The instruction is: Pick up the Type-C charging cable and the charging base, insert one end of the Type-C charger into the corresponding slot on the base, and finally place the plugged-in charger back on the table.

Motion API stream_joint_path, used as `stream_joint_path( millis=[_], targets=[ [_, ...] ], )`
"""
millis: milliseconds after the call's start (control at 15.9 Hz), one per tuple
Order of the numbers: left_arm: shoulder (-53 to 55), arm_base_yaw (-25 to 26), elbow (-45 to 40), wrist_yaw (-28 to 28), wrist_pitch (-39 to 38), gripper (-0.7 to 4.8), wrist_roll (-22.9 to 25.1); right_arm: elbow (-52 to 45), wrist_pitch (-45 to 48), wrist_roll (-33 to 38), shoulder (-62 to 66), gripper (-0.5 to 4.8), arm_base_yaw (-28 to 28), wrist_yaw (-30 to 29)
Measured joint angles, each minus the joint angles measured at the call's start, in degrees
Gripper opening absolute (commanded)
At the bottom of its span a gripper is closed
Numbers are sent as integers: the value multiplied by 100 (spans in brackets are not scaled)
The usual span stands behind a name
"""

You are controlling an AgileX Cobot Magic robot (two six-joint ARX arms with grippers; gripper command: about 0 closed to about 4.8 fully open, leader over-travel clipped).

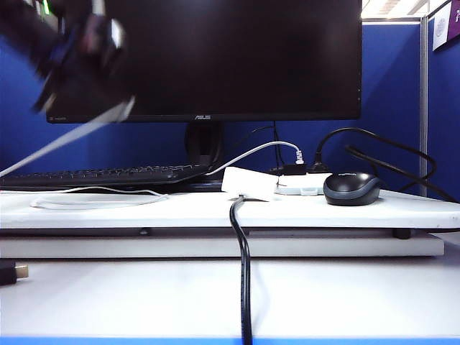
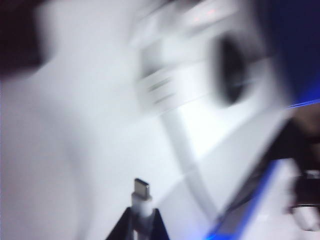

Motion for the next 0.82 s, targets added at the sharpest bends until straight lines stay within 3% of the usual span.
stream_joint_path(
  millis=[188, 314, 628, 816],
  targets=[
    [-439, 0, 4, 1419, 461, -6, 2, 0, 0, -44, 2, -6, 0, -284],
    [-710, 0, 4, 2022, 667, -6, 2, 2, 4, -55, 63, -6, 68, -409],
    [-935, -2, 9, 2573, 697, -6, 129, 28, -52, -590, 654, -6, 625, -542],
    [-949, 2, 9, 2780, 697, -6, 129, 122, -256, -723, 1029, -6, 625, -551]
  ],
)
